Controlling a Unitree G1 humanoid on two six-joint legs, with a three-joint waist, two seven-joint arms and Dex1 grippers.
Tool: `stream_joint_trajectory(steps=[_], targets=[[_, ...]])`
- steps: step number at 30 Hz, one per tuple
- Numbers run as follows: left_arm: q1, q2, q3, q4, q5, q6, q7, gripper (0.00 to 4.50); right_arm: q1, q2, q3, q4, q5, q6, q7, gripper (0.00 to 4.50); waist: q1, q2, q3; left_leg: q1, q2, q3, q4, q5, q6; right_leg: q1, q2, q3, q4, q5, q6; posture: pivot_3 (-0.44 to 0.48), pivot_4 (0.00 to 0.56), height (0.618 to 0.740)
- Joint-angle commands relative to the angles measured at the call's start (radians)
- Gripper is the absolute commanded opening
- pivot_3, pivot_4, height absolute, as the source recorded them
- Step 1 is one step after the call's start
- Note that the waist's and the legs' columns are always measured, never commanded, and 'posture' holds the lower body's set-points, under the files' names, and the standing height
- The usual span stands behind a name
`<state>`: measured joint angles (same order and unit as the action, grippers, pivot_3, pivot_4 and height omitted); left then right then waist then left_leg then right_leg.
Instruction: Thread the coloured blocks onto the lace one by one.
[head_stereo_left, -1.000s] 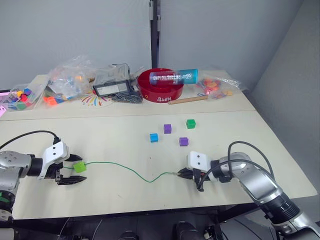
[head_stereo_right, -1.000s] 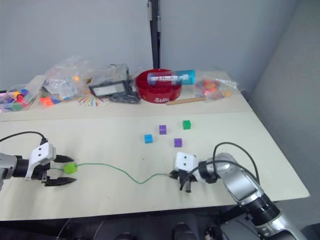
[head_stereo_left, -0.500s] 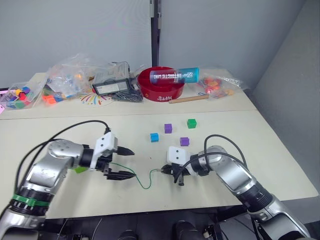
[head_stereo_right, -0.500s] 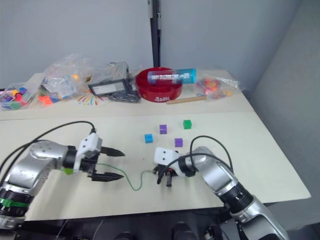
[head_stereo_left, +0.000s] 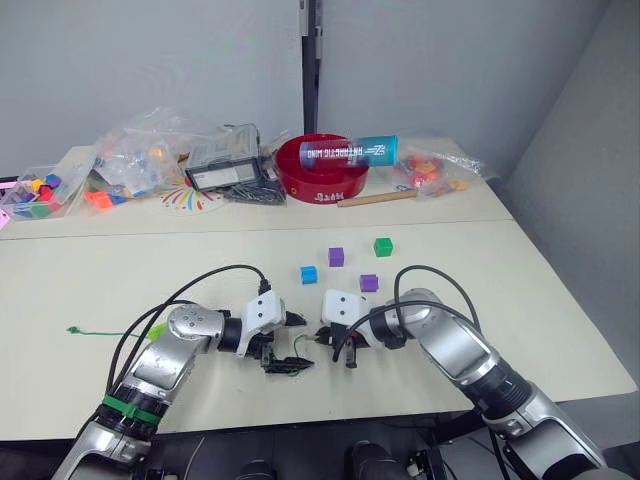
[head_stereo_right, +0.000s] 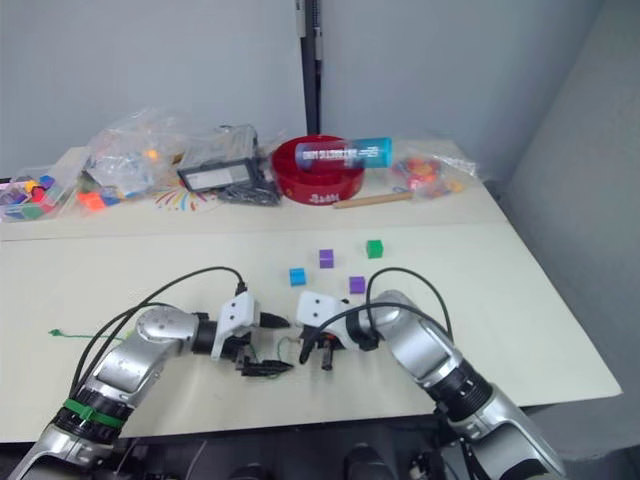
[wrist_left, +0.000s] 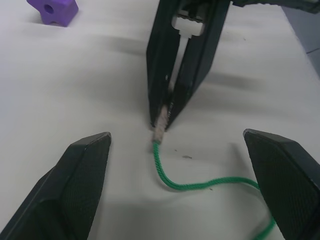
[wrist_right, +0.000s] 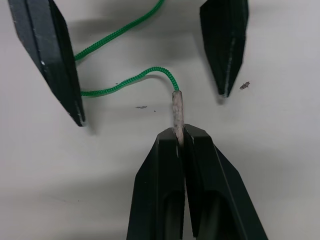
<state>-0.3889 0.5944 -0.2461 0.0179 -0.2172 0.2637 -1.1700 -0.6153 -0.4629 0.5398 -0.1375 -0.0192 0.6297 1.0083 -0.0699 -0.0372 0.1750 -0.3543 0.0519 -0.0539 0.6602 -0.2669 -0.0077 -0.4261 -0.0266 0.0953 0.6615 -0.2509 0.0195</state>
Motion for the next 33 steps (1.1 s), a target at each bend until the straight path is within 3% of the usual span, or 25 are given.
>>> stream_joint_trajectory(steps=[1, 12, 24, 31, 33], targets=[[-0.022, -0.012, -0.002, -0.008, -0.003, -0.008, -0.004, 3.61, 0.001, -0.003, 0.006, -0.023, -0.007, 0.013, -0.005, 0.00, 0.000, 0.000, 0.000, 0.000, 0.000, 0.000, 0.000, 0.000, 0.000, 0.000, 0.000, 0.000, 0.000, 0.000, 0.000, 0.000, 0.150, 0.731], [-0.022, 0.002, 0.002, -0.013, 0.009, 0.002, -0.003, 0.03, 0.000, -0.007, 0.007, -0.028, -0.004, 0.014, -0.008, 0.00, 0.000, 0.000, 0.000, 0.000, 0.000, 0.000, 0.000, 0.000, 0.000, 0.000, 0.000, 0.000, 0.000, 0.000, 0.000, 0.000, 0.150, 0.731], [-0.030, -0.003, -0.001, 0.003, 0.026, 0.000, 0.004, 0.03, -0.001, -0.011, 0.002, -0.030, 0.002, 0.013, -0.005, 0.00, 0.000, 0.000, 0.000, 0.000, 0.000, 0.000, 0.000, 0.000, 0.000, 0.000, 0.000, 0.000, 0.000, 0.000, 0.000, 0.000, 0.150, 0.731], [-0.035, 0.013, 0.038, -0.031, -0.024, 0.041, -0.017, 0.03, 0.003, -0.018, 0.002, -0.031, -0.003, 0.018, -0.009, 0.00, 0.000, 0.000, 0.000, 0.000, 0.000, 0.000, 0.000, 0.000, 0.000, 0.000, 0.000, 0.000, 0.000, 0.000, 0.000, 0.000, 0.150, 0.731], [-0.033, 0.019, 0.039, -0.048, -0.040, 0.057, -0.035, 0.57, 0.004, -0.018, 0.001, -0.032, -0.003, 0.019, -0.010, 0.00, 0.001, 0.000, 0.000, 0.000, 0.000, 0.000, 0.000, 0.000, 0.000, 0.000, 0.000, 0.000, 0.000, 0.000, 0.000, 0.000, 0.150, 0.731]])
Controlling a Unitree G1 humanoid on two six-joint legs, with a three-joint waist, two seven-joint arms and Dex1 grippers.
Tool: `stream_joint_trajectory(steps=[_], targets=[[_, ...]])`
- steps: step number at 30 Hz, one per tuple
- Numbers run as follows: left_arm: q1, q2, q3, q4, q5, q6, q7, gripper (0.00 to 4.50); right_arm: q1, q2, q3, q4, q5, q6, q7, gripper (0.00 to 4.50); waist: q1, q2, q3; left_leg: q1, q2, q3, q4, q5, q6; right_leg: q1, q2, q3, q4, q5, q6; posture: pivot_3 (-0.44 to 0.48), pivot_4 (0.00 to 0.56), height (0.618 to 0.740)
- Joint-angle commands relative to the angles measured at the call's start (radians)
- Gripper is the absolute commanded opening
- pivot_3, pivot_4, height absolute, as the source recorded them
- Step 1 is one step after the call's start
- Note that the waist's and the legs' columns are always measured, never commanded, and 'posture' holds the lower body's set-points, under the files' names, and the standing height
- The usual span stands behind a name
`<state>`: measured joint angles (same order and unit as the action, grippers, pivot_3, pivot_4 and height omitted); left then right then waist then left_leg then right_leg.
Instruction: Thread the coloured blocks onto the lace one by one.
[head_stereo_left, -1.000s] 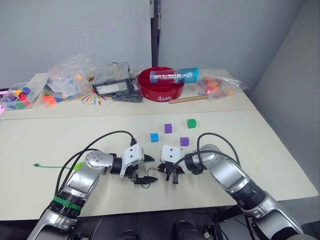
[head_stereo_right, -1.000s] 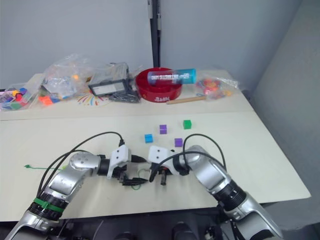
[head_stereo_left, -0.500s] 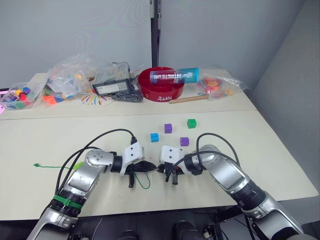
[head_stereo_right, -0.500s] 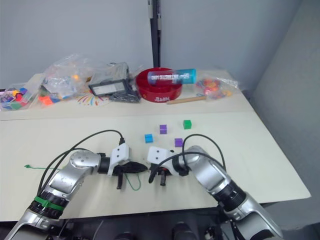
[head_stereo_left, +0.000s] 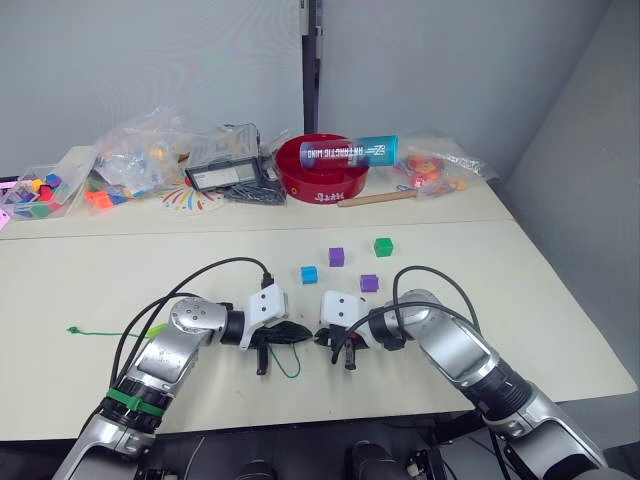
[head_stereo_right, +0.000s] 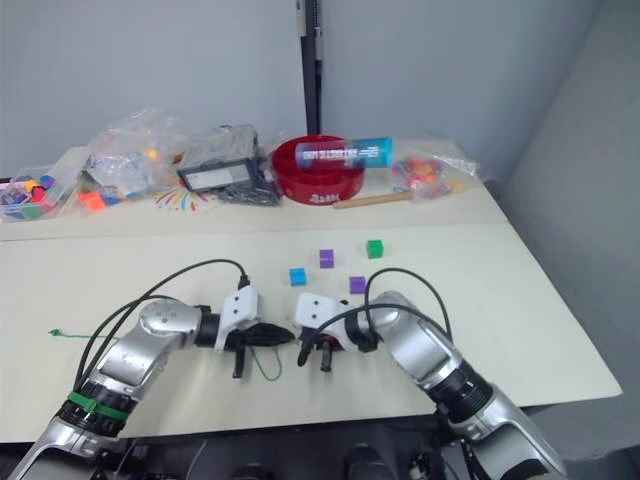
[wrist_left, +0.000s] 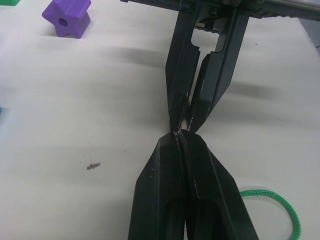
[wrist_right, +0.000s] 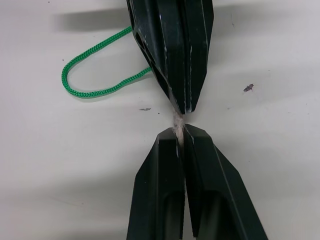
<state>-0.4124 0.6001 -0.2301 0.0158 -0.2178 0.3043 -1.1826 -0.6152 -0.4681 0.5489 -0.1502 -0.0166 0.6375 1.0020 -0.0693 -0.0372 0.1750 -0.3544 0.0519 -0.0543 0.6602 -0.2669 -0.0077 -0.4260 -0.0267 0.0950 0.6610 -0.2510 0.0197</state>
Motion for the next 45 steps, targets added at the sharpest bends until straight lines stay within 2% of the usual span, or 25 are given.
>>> stream_joint_trajectory(steps=[1, 3, 4, 19, 20, 24, 34, 40, 45], targets=[[-0.010, 0.017, 0.022, -0.048, -0.034, 0.011, -0.021, 0.76, 0.003, -0.013, -0.008, -0.019, -0.005, 0.012, -0.005, 0.00, 0.000, 0.000, 0.000, 0.000, 0.000, 0.000, 0.000, 0.000, 0.000, 0.000, 0.000, 0.000, 0.000, 0.000, 0.000, 0.000, 0.150, 0.731], [-0.007, 0.032, 0.006, -0.046, 0.001, 0.001, -0.005, 1.52, 0.004, -0.010, -0.007, -0.021, -0.004, 0.015, -0.008, 0.00, 0.000, 0.000, 0.000, 0.000, 0.000, 0.000, 0.000, 0.000, 0.000, 0.000, 0.000, 0.000, 0.000, 0.000, 0.000, 0.000, 0.150, 0.731], [-0.003, 0.036, -0.001, -0.044, 0.010, -0.004, -0.003, 1.70, 0.005, -0.009, -0.007, -0.024, -0.003, 0.017, -0.009, 0.00, 0.000, 0.000, 0.000, 0.000, 0.000, 0.000, 0.000, 0.000, 0.000, 0.000, 0.000, 0.000, 0.000, 0.000, 0.000, 0.000, 0.150, 0.731], [-0.017, -0.009, -0.036, -0.004, 0.049, -0.023, 0.020, 1.70, 0.004, -0.011, -0.009, -0.033, -0.002, 0.029, -0.012, 0.00, 0.001, 0.000, 0.000, -0.001, 0.000, 0.000, 0.000, 0.000, 0.000, 0.000, 0.000, 0.000, -0.001, 0.000, 0.000, 0.000, 0.150, 0.731], [-0.017, -0.011, -0.036, -0.003, 0.051, -0.023, 0.020, 1.15, 0.004, -0.012, -0.009, -0.034, -0.002, 0.029, -0.012, 0.00, 0.001, 0.000, 0.000, -0.001, 0.000, 0.000, 0.000, 0.000, 0.000, 0.000, 0.000, 0.000, -0.001, 0.000, 0.000, 0.000, 0.150, 0.731], [-0.020, -0.016, -0.033, 0.003, 0.055, -0.025, 0.022, 0.02, 0.005, -0.012, -0.009, -0.036, -0.001, 0.031, -0.013, 0.00, 0.001, 0.000, 0.000, -0.001, 0.000, 0.000, 0.000, 0.000, 0.000, 0.000, 0.000, 0.000, -0.001, 0.000, 0.000, 0.000, 0.150, 0.731], [-0.022, -0.017, -0.031, 0.012, 0.056, -0.031, 0.023, 0.02, 0.010, -0.015, -0.006, -0.043, 0.002, 0.037, -0.012, 0.00, 0.002, 0.000, 0.000, -0.001, 0.000, 0.000, 0.000, 0.000, 0.000, 0.000, 0.000, 0.000, -0.002, 0.000, 0.000, 0.000, 0.150, 0.731], [-0.012, -0.007, -0.027, 0.021, 0.048, -0.043, 0.003, 0.00, 0.034, -0.015, -0.081, -0.088, 0.040, 0.061, -0.043, 2.08, 0.002, 0.000, 0.000, -0.001, 0.000, 0.000, 0.000, 0.000, 0.000, 0.000, 0.000, 0.000, -0.002, 0.000, 0.000, 0.000, 0.150, 0.731], [0.002, 0.008, -0.001, 0.031, 0.029, -0.047, -0.011, 0.00, 0.108, -0.058, -0.217, -0.199, 0.134, 0.084, -0.047, 3.74, 0.003, 0.000, 0.000, -0.003, 0.000, -0.001, 0.000, 0.000, 0.000, 0.000, -0.001, -0.001, -0.004, 0.000, 0.000, 0.000, 0.150, 0.731]])
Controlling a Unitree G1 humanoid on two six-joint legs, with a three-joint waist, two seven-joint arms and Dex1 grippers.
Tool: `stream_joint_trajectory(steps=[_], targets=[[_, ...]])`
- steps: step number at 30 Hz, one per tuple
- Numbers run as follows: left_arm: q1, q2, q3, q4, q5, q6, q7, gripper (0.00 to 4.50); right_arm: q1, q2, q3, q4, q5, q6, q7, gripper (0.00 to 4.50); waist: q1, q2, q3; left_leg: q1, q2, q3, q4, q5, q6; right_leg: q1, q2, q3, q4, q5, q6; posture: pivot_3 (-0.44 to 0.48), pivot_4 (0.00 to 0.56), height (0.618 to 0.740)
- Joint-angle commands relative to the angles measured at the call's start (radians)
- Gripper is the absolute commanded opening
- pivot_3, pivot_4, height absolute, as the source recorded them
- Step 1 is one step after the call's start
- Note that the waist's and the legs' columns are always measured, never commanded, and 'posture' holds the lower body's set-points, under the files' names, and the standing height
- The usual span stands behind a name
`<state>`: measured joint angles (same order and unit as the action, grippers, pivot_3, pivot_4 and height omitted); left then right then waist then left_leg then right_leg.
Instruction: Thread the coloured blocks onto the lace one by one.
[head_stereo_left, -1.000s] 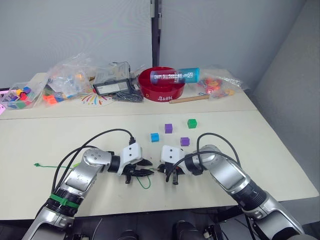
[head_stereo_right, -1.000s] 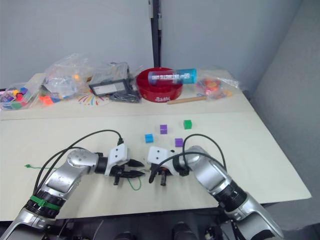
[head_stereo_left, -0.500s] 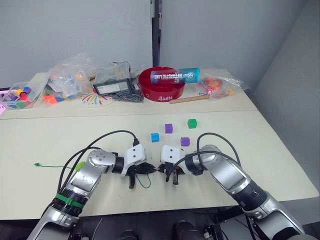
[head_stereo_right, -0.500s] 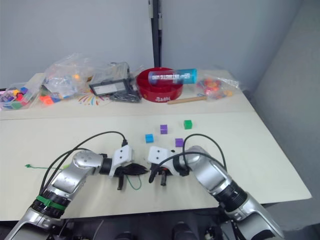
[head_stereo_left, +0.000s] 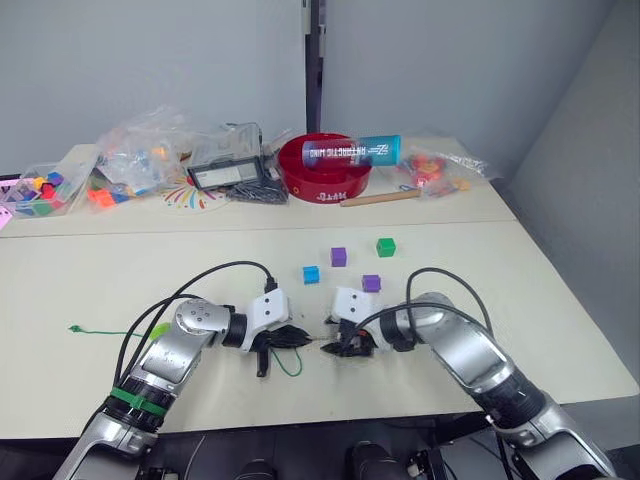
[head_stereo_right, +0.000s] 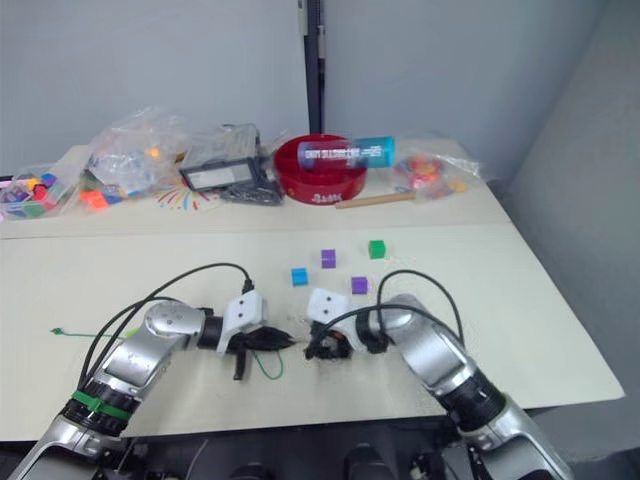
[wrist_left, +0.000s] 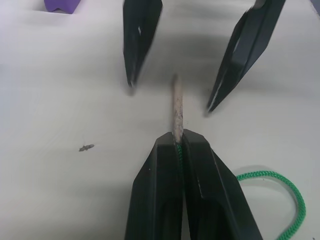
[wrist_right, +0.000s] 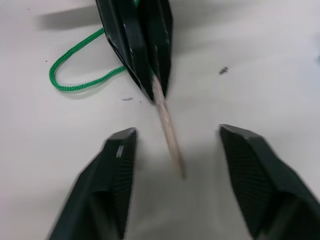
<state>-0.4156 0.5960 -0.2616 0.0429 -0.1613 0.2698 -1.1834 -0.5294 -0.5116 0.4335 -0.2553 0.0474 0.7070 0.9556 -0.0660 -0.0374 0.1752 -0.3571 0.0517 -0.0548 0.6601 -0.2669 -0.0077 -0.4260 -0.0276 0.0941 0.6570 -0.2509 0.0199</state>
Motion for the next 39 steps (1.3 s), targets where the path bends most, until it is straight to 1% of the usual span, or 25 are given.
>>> stream_joint_trajectory(steps=[1, 2, 4, 6, 8, 11, 14, 20, 22, 27, 30, 35, 39], targets=[[0.008, 0.012, 0.036, 0.007, -0.032, -0.012, -0.013, 0.00, 0.034, -0.017, -0.126, -0.113, 0.095, 0.024, 0.001, 4.16, -0.001, 0.000, 0.000, 0.000, 0.000, 0.000, 0.000, 0.000, 0.000, 0.000, 0.000, 0.000, 0.000, 0.000, 0.000, 0.000, 0.150, 0.731], [0.012, 0.010, 0.044, 0.008, -0.039, -0.013, -0.013, 0.00, 0.051, -0.014, -0.158, -0.130, 0.121, 0.024, -0.004, 4.47, -0.002, 0.000, 0.000, 0.000, 0.000, 0.000, 0.000, 0.000, 0.000, 0.000, 0.000, 0.000, 0.000, 0.000, 0.000, 0.000, 0.150, 0.731], [0.018, 0.007, 0.058, 0.010, -0.050, -0.013, -0.010, 0.00, 0.080, -0.007, -0.214, -0.151, 0.162, 0.024, -0.019, 4.47, -0.002, 0.000, 0.000, 0.000, 0.000, 0.000, 0.000, 0.000, 0.000, 0.000, 0.000, 0.000, 0.000, 0.000, 0.000, 0.000, 0.150, 0.731], [0.036, 0.012, 0.083, 0.011, -0.072, -0.008, -0.013, 0.00, 0.140, -0.004, -0.306, -0.144, 0.196, 0.002, -0.054, 4.47, -0.001, 0.000, 0.000, 0.000, 0.000, 0.000, 0.000, 0.000, 0.000, 0.000, 0.000, 0.000, 0.000, 0.000, 0.000, 0.000, 0.150, 0.731], [0.051, 0.019, 0.100, 0.009, -0.088, -0.005, -0.018, 0.00, 0.179, -0.005, -0.355, -0.128, 0.212, -0.028, -0.076, 4.47, 0.000, 0.000, 0.000, 0.000, 0.000, 0.000, 0.000, 0.000, 0.000, 0.000, 0.000, 0.000, -0.001, 0.000, 0.000, 0.000, 0.150, 0.731], [0.066, 0.020, 0.118, 0.004, -0.098, 0.000, -0.006, 0.00, 0.188, -0.012, -0.364, -0.059, 0.157, -0.081, -0.145, 4.47, 0.000, 0.000, 0.001, 0.000, 0.000, 0.001, 0.000, 0.000, 0.000, 0.000, -0.001, 0.000, -0.001, 0.000, 0.001, 0.000, 0.150, 0.731], [0.080, 0.021, 0.129, -0.006, -0.105, -0.001, 0.007, 0.00, 0.191, 0.001, -0.371, -0.005, 0.139, -0.125, -0.200, 4.47, -0.002, 0.000, 0.001, 0.000, 0.000, 0.001, 0.000, 0.000, 0.000, 0.000, -0.001, 0.000, -0.001, 0.000, 0.001, 0.000, 0.150, 0.731], [0.102, 0.021, 0.144, -0.034, -0.112, 0.005, 0.028, 0.00, 0.209, 0.065, -0.405, 0.042, 0.120, -0.187, -0.330, 4.47, -0.002, 0.000, 0.001, 0.000, 0.000, 0.001, 0.000, 0.000, 0.000, 0.000, -0.001, 0.001, -0.001, 0.000, 0.001, 0.000, 0.150, 0.731], [0.106, 0.021, 0.145, -0.045, -0.116, 0.010, 0.033, 0.00, 0.215, 0.078, -0.415, 0.045, 0.129, -0.192, -0.353, 4.47, -0.001, 0.000, 0.001, 0.000, 0.000, 0.001, 0.000, 0.000, 0.000, 0.000, -0.001, 0.001, -0.001, 0.000, 0.001, 0.000, 0.150, 0.731], [0.116, 0.024, 0.144, -0.075, -0.122, 0.025, 0.045, 0.00, 0.183, 0.130, -0.455, 0.089, 0.118, -0.211, -0.467, 4.47, -0.001, 0.000, 0.001, 0.000, -0.001, 0.001, 0.000, 0.000, 0.000, 0.000, -0.001, 0.001, -0.001, 0.000, 0.001, 0.000, 0.150, 0.731], [0.118, 0.026, 0.141, -0.082, -0.125, 0.029, 0.049, 0.00, 0.119, 0.183, -0.483, 0.162, 0.099, -0.236, -0.572, 4.47, -0.006, 0.000, 0.001, 0.000, -0.001, 0.001, -0.001, 0.000, 0.000, 0.000, -0.001, 0.001, -0.001, 0.000, 0.001, 0.000, 0.150, 0.731], [0.115, 0.026, 0.137, -0.088, -0.122, 0.032, 0.057, 0.00, -0.020, 0.249, -0.499, 0.367, 0.046, -0.265, -0.719, 4.47, -0.004, 0.001, 0.001, 0.001, -0.001, 0.001, -0.001, 0.000, 0.000, 0.000, -0.001, 0.001, -0.001, 0.001, 0.001, 0.000, 0.150, 0.731], [0.107, 0.021, 0.130, -0.095, -0.122, 0.030, 0.062, 0.00, -0.112, 0.283, -0.493, 0.540, 0.020, -0.316, -0.775, 4.47, -0.004, 0.001, 0.001, 0.000, -0.001, 0.001, -0.001, 0.000, 0.000, 0.000, -0.001, 0.001, -0.002, 0.001, 0.001, 0.000, 0.150, 0.731]])
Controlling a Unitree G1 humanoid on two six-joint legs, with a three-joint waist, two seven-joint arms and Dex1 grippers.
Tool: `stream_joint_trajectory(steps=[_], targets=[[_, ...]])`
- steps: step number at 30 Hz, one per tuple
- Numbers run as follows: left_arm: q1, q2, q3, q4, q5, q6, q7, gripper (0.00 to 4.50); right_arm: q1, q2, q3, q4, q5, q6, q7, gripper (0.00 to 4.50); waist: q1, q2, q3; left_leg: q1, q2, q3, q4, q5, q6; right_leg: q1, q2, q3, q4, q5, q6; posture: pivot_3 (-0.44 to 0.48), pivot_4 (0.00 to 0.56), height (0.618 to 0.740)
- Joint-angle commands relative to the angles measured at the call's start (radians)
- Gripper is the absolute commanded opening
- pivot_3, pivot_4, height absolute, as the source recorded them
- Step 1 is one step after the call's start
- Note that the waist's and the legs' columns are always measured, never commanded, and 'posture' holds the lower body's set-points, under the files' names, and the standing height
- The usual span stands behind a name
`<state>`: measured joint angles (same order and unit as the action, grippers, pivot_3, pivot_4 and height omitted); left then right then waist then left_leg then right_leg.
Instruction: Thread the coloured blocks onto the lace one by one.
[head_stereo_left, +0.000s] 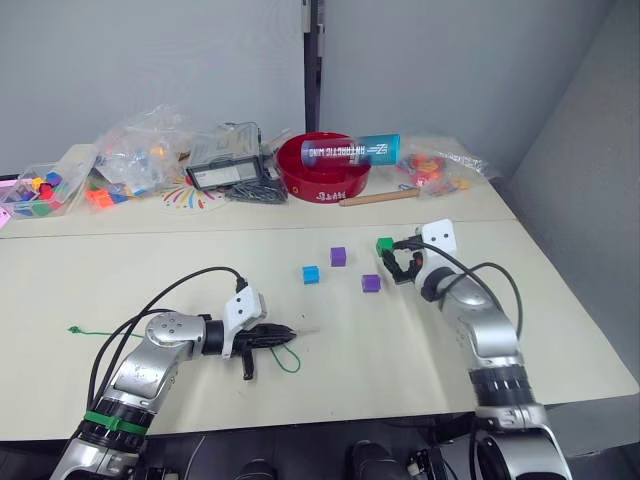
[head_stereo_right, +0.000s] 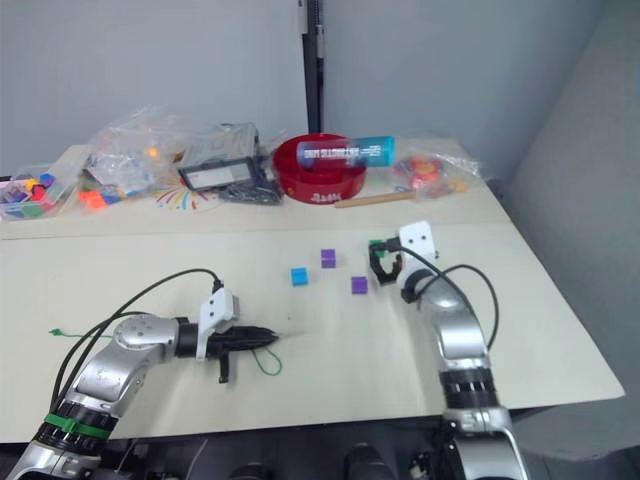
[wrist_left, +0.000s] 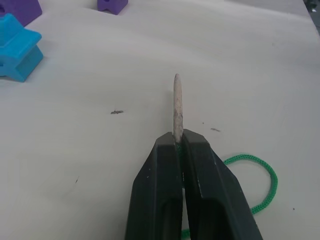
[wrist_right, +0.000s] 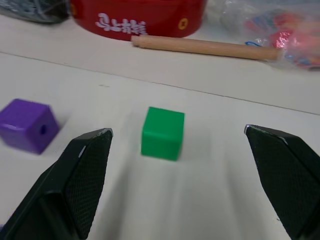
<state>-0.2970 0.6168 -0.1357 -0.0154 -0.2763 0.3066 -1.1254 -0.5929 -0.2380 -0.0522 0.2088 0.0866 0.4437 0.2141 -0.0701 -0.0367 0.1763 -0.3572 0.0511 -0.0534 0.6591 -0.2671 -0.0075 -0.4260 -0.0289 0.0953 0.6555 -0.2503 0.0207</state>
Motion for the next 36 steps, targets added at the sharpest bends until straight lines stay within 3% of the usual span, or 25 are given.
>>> stream_joint_trajectory(steps=[1, 13, 16, 23, 25, 28, 31, 36], targets=[[-0.013, -0.001, 0.002, -0.038, -0.007, -0.007, 0.006, 0.00, -0.064, 0.014, -0.004, 0.107, -0.024, -0.065, -0.036, 4.47, 0.000, 0.000, 0.000, 0.000, 0.000, 0.000, 0.000, 0.000, 0.000, 0.000, 0.000, 0.000, 0.000, 0.000, 0.000, 0.000, 0.150, 0.731], [-0.029, -0.009, -0.013, -0.062, -0.007, 0.018, 0.027, 0.00, -0.272, 0.065, -0.014, 0.565, -0.054, -0.247, -0.118, 4.47, -0.005, 0.001, 0.001, 0.000, 0.000, 0.000, -0.001, 0.000, 0.000, -0.001, 0.000, 0.000, 0.000, 0.000, 0.000, 0.000, 0.150, 0.731], [-0.030, -0.008, -0.014, -0.066, -0.007, 0.025, 0.030, 0.00, -0.309, 0.069, -0.017, 0.648, -0.052, -0.293, -0.124, 3.64, -0.006, 0.001, 0.001, -0.001, 0.000, 0.000, -0.001, 0.000, 0.000, -0.001, 0.000, 0.000, 0.000, 0.000, 0.000, 0.000, 0.150, 0.731], [-0.029, -0.006, -0.014, -0.068, -0.007, 0.029, 0.033, 0.00, -0.332, 0.059, -0.034, 0.705, -0.036, -0.349, -0.128, 1.24, -0.005, 0.001, 0.001, -0.001, 0.000, 0.000, -0.001, 0.000, 0.000, -0.001, -0.001, 0.000, 0.000, 0.001, 0.000, 0.000, 0.150, 0.731], [-0.027, -0.006, -0.014, -0.068, -0.008, 0.029, 0.033, 0.00, -0.320, 0.055, -0.042, 0.678, -0.025, -0.363, -0.120, 1.19, -0.004, 0.002, 0.001, -0.001, 0.000, 0.000, -0.001, 0.000, 0.000, -0.001, -0.001, 0.000, 0.000, 0.001, 0.000, 0.000, 0.150, 0.731], [-0.024, -0.005, -0.014, -0.069, -0.008, 0.028, 0.033, 0.00, -0.285, 0.050, -0.057, 0.576, -0.007, -0.364, -0.106, 1.19, -0.004, 0.002, 0.001, -0.001, 0.000, 0.000, -0.001, 0.000, 0.000, -0.001, -0.001, 0.000, 0.000, 0.001, 0.000, 0.000, 0.150, 0.731], [-0.011, 0.001, -0.010, -0.079, -0.011, 0.027, 0.031, 0.00, -0.112, 0.041, -0.060, 0.100, 0.060, -0.204, -0.069, 1.19, 0.000, 0.003, 0.002, -0.003, 0.000, -0.001, -0.001, 0.000, 0.000, -0.002, -0.001, 0.000, 0.000, 0.001, 0.000, 0.000, 0.150, 0.731], [-0.010, 0.006, -0.005, -0.071, -0.013, 0.020, 0.026, 0.00, 0.141, 0.039, 0.008, -0.503, 0.152, 0.095, -0.054, 1.19, 0.001, 0.004, 0.002, -0.015, -0.001, -0.002, 0.001, 0.000, 0.000, -0.016, -0.002, -0.001, 0.007, 0.002, 0.001, 0.000, 0.150, 0.731]])
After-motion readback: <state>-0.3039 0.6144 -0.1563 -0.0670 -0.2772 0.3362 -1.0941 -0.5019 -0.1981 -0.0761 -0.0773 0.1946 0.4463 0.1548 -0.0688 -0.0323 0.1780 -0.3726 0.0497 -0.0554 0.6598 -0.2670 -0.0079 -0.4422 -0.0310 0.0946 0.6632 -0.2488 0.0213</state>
